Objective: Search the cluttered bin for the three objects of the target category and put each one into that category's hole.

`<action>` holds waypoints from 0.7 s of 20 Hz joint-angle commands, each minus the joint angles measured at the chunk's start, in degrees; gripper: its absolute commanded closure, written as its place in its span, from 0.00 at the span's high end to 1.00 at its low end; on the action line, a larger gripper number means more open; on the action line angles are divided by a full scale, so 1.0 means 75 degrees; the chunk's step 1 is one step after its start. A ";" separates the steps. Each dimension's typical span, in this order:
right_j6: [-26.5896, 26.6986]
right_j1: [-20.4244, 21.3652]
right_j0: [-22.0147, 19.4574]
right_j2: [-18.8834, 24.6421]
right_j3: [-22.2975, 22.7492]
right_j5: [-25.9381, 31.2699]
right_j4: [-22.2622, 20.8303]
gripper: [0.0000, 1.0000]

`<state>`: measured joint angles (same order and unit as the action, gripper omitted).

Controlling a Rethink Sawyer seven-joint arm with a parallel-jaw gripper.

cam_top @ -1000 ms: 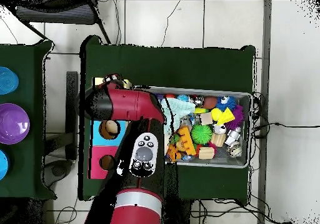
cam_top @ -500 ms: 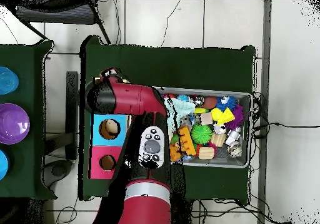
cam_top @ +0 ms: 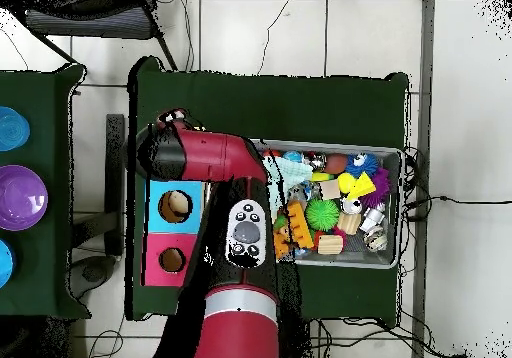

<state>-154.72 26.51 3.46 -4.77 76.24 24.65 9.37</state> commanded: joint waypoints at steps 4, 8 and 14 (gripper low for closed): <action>-0.0059 0.0095 0.0113 0.0314 0.0669 0.1783 -0.0187 0.00; -0.0133 0.0147 0.0140 0.0249 0.0683 0.1718 -0.0233 0.00; -0.0098 -0.0069 0.0073 0.0361 0.0575 0.1448 -0.0244 0.00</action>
<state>-154.72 27.67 4.65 -4.77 76.41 31.20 9.03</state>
